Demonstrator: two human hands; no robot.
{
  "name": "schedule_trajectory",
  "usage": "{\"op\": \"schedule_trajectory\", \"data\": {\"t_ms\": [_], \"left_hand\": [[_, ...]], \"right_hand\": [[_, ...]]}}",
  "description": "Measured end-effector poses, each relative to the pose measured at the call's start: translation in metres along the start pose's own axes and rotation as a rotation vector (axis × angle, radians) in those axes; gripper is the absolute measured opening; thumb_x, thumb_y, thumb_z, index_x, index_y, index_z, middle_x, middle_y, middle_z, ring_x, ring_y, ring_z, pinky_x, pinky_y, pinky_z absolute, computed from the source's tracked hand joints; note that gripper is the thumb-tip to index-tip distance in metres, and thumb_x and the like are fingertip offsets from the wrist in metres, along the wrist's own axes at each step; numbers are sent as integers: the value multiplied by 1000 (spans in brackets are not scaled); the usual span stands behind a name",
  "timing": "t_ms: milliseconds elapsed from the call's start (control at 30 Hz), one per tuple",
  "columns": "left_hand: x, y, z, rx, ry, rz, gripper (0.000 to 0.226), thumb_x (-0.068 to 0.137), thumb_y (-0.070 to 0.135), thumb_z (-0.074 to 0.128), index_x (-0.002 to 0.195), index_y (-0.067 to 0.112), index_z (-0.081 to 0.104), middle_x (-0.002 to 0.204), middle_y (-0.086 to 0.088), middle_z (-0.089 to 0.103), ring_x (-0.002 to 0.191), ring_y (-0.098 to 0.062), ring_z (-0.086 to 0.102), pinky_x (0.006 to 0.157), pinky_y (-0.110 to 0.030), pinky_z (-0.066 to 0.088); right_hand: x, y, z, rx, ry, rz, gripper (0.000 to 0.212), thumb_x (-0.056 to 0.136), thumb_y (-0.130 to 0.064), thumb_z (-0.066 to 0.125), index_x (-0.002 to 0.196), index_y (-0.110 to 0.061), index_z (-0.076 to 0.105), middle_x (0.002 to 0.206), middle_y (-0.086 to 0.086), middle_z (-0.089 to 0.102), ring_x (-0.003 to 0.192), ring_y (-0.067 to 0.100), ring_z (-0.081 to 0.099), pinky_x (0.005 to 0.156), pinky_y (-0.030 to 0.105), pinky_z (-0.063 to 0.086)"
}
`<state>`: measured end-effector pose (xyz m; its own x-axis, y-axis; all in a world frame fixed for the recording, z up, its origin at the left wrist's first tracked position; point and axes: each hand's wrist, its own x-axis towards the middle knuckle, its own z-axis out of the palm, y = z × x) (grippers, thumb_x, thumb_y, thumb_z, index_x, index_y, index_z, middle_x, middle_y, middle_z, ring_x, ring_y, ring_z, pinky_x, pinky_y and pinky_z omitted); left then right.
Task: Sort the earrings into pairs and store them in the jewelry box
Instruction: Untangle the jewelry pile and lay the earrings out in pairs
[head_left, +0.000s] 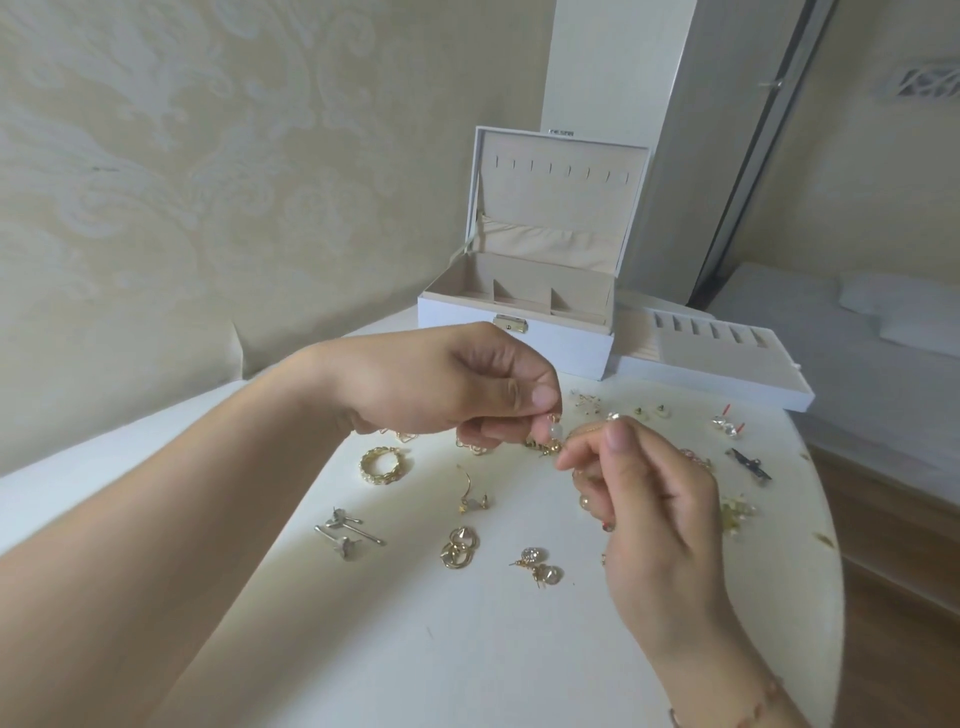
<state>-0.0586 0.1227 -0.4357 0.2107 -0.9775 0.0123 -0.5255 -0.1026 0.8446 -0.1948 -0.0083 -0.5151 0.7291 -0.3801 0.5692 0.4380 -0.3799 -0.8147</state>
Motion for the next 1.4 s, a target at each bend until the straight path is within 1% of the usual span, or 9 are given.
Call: {"op": "schedule_trajectory", "data": {"t_ms": [167, 300, 433, 567, 767, 900, 1033, 1233, 1400], "left_hand": [[0, -3, -2, 5, 17, 4, 23, 97, 22, 48, 82, 13, 64, 67, -9, 38, 61, -20, 36, 61, -24, 36], [1, -8, -4, 11, 44, -16, 23, 96, 23, 49, 84, 10, 64, 67, -3, 46, 63, -22, 41, 63, -27, 37], [2, -11, -4, 17, 49, -34, 21, 96, 24, 50, 84, 15, 65, 67, 0, 52, 63, -21, 45, 63, -28, 41], [2, -12, -4, -32, 61, -34, 20, 95, 23, 50, 83, 16, 64, 68, -5, 53, 63, -22, 45, 62, -26, 42], [5, -9, 3, 8, 2, -23, 20, 99, 9, 45, 90, 12, 63, 67, -1, 53, 61, -15, 46, 65, -28, 42], [6, -5, 9, -2, -21, -14, 20, 99, 14, 42, 90, 13, 60, 64, 4, 46, 61, -15, 42, 66, -28, 37], [9, -3, 16, -32, -3, -47, 21, 96, 19, 40, 86, 12, 58, 66, -6, 36, 62, -18, 32, 62, -24, 31], [9, 0, 20, -60, -36, -49, 18, 96, 23, 46, 88, 13, 59, 72, -6, 37, 67, -17, 33, 66, -23, 34], [10, -2, 21, -39, -19, -61, 17, 94, 24, 49, 88, 13, 61, 69, 4, 41, 66, -14, 36, 68, -24, 35]], "right_hand": [[2, -3, 0, 106, 38, 36, 39, 98, -33, 40, 70, -11, 57, 54, -17, 48, 51, 0, 44, 57, 7, 37], [5, -7, 0, 201, 40, 97, 53, 91, -60, 44, 61, -17, 39, 58, -4, 34, 54, 17, 27, 51, 18, 30], [5, -10, -1, 197, 6, 103, 59, 84, -70, 43, 58, -18, 31, 60, 12, 28, 54, 23, 23, 49, 21, 22], [6, -12, -4, 207, 65, 126, 61, 89, -62, 45, 61, -8, 35, 52, -3, 32, 61, 36, 23, 50, 37, 23], [7, -15, -5, 306, 98, 200, 48, 92, -45, 44, 57, -13, 39, 69, 4, 52, 51, 21, 19, 48, 23, 16], [8, -14, -4, 347, 100, 267, 43, 90, -40, 39, 55, -17, 45, 57, -2, 48, 51, 10, 44, 49, 14, 37], [8, -15, -3, 344, 110, 288, 40, 88, -40, 40, 54, -22, 50, 55, -8, 47, 48, 6, 44, 50, 14, 40], [11, -15, -3, 331, 165, 288, 43, 86, -44, 41, 53, -15, 43, 57, -5, 43, 45, 6, 34, 42, 13, 27], [9, -14, -4, 308, 149, 246, 44, 88, -44, 40, 57, -13, 38, 62, -2, 43, 50, 17, 17, 46, 24, 14]]}}
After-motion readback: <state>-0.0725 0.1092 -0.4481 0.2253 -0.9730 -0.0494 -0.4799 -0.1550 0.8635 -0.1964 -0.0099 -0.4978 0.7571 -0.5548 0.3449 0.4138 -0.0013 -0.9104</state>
